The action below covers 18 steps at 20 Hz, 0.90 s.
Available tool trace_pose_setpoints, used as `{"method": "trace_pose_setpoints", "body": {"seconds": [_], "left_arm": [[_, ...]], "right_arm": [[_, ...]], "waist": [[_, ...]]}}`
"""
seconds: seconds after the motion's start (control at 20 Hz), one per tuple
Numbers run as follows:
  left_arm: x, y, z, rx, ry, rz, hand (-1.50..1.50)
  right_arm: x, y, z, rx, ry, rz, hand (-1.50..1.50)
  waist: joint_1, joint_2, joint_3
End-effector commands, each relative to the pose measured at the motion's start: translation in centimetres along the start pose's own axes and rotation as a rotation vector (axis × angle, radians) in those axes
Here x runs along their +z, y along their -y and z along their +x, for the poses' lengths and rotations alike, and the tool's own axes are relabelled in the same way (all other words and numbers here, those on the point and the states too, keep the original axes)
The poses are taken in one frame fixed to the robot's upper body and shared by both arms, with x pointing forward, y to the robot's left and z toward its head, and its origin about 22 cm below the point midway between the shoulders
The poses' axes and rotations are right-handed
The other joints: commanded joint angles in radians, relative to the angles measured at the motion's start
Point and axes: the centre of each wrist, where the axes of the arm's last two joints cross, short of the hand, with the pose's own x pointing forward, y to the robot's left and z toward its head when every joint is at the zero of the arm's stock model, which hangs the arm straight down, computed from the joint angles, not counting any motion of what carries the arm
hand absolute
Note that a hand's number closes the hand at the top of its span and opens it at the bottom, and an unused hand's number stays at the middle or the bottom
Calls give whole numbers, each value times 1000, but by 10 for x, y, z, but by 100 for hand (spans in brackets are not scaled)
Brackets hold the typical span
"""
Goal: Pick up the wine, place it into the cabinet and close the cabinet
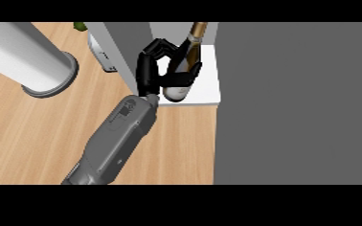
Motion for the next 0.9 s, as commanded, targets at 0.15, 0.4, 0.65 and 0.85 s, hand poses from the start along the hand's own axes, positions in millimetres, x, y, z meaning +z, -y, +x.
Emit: {"method": "trace_pose_setpoints", "body": {"seconds": [0.15, 0.4, 0.65, 0.85], "left_arm": [[-20, -6, -11, -30, -3, 43, 150], [-24, -4, -19, -97, 87, 48, 150], [-38, 1, -11, -116, 116, 100, 150], [-45, -1, -11, -89, 92, 65, 150]], "right_arm": [[26, -2, 24, -5, 36, 29, -150], [3, -6, 13, -22, 50, 32, -150], [18, -5, 11, -10, 44, 36, -150], [10, -4, 19, -22, 43, 47, -150]], "waist": [[-7, 2, 0], [-12, 6, 0], [-21, 6, 0], [-10, 5, 0]]}}
